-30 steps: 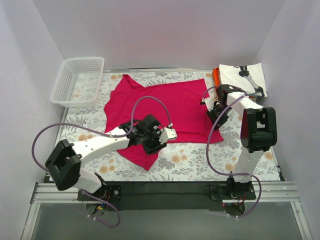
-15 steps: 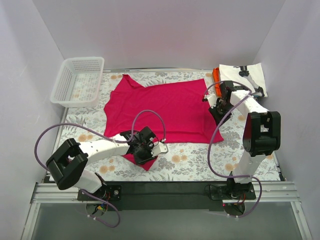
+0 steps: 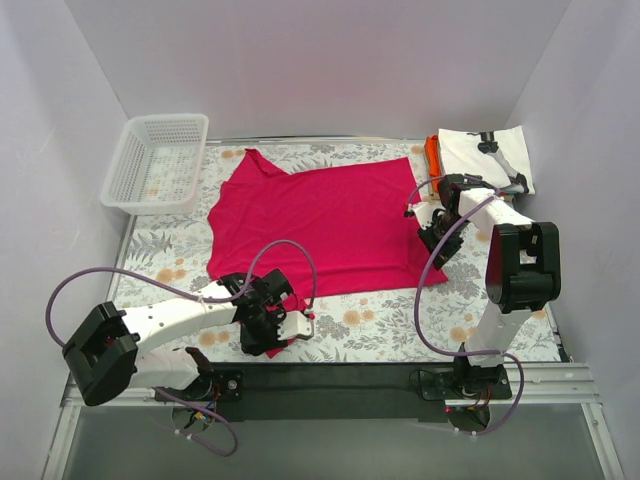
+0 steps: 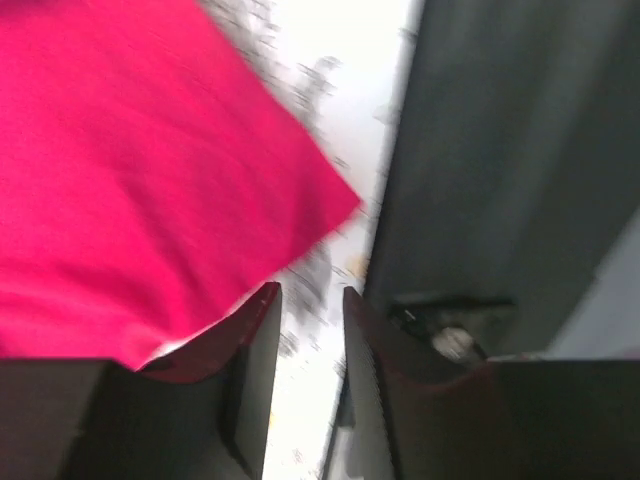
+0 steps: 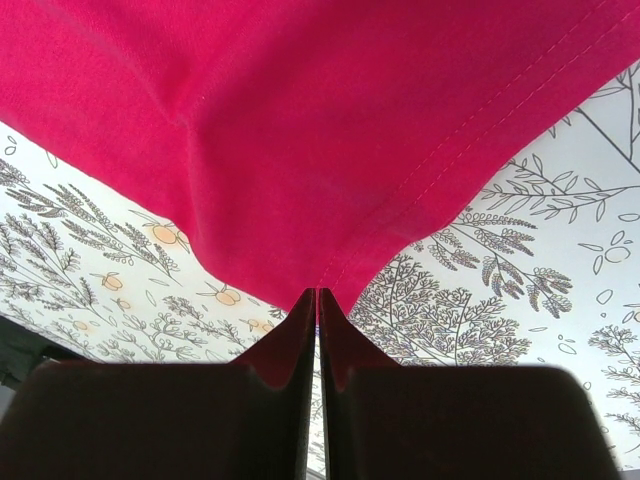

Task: Fold and stack the t-shirts
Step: Flatten the tshirt out, then fold the tshirt

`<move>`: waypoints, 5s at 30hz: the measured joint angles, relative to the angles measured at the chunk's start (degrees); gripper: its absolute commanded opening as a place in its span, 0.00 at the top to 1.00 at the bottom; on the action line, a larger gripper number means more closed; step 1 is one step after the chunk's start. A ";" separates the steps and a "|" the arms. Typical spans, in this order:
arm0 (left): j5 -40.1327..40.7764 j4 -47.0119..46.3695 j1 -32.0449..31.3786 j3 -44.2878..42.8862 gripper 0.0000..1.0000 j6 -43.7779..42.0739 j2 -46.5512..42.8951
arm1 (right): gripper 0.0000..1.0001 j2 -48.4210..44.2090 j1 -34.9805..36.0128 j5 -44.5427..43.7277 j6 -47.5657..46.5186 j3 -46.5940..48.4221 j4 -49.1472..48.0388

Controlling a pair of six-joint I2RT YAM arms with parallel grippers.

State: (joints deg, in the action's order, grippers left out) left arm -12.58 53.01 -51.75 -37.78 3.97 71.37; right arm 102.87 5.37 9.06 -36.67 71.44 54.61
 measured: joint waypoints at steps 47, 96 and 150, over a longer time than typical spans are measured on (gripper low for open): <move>-1.09 -7.85 40.33 -13.68 0.61 6.49 6.88 | 0.93 -7.50 0.00 2.93 -2.43 3.45 0.76; -7.96 -19.30 50.45 -62.97 0.52 26.99 48.30 | 0.75 34.71 -0.02 -5.60 13.33 56.15 -11.80; 2.14 -23.85 50.05 -77.13 0.57 27.54 67.49 | 0.99 40.85 -0.07 -6.75 19.78 53.48 -25.88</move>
State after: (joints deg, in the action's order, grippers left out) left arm -10.44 29.17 -1.69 -114.91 31.51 138.87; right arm 143.72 5.30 2.31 -16.88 124.92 28.73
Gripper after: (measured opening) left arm 0.436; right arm 0.013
